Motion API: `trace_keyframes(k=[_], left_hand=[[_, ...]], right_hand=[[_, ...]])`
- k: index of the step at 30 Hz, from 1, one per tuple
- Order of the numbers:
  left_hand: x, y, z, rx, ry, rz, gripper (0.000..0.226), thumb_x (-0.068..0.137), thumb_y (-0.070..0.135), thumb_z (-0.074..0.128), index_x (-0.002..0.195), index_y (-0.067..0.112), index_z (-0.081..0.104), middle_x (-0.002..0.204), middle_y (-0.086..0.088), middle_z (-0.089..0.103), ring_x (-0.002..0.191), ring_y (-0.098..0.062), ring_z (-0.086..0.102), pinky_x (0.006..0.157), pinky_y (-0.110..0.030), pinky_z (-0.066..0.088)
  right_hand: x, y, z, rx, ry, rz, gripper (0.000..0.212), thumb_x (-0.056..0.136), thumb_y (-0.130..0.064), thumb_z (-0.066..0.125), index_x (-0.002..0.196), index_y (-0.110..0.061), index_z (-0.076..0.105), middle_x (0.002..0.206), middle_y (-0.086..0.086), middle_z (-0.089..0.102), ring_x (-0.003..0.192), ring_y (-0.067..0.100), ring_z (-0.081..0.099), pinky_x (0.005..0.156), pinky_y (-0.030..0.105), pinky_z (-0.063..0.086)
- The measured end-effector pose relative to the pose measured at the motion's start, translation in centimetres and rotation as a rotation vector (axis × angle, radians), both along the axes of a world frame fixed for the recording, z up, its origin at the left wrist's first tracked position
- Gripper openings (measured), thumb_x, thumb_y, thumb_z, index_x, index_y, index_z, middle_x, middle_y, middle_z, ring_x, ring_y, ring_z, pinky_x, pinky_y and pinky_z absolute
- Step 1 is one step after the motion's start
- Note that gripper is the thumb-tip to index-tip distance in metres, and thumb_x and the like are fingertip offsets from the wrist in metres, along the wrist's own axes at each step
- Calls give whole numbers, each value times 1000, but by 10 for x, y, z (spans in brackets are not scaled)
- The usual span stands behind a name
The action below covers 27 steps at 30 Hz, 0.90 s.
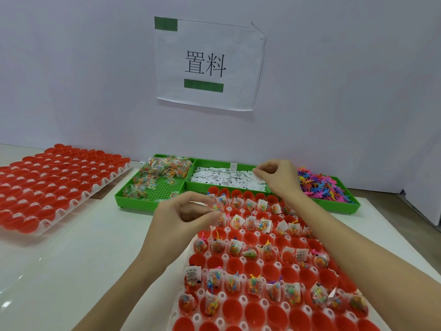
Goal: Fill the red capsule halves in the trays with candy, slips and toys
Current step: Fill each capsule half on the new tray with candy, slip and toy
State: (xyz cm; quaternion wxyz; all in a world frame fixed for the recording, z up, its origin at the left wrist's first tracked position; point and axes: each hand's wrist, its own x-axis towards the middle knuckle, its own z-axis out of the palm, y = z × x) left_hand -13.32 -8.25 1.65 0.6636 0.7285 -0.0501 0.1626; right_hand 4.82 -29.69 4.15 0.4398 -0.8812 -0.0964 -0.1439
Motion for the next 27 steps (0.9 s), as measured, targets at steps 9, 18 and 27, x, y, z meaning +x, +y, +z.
trace_keyframes(k=[9, 18, 27], left_hand=[[-11, -15, 7, -75, 78, -141, 18, 74, 21, 90, 90, 17, 83, 90, -9, 80, 91, -24, 78, 83, -27, 61], [-19, -31, 9, -79, 99, -182, 19, 75, 20, 89, 90, 13, 80, 85, -13, 78, 80, -28, 77, 74, -23, 59], [-18, -23, 13, 44, 65, -213, 22, 71, 25, 90, 88, 16, 81, 87, -11, 79, 83, -24, 77, 74, -20, 58]], right_hand=[[-144, 3, 10, 368, 140, 340, 6, 89, -17, 77, 93, -20, 80, 81, 1, 77, 67, 12, 70, 64, 18, 56], [-189, -16, -5, 417, 157, 313, 7, 84, -30, 80, 90, -34, 80, 90, -8, 79, 86, 8, 74, 76, 14, 55], [-194, -19, 0, 358, 179, 391, 13, 92, -27, 74, 96, -37, 80, 95, -13, 78, 92, 3, 73, 80, 13, 53]])
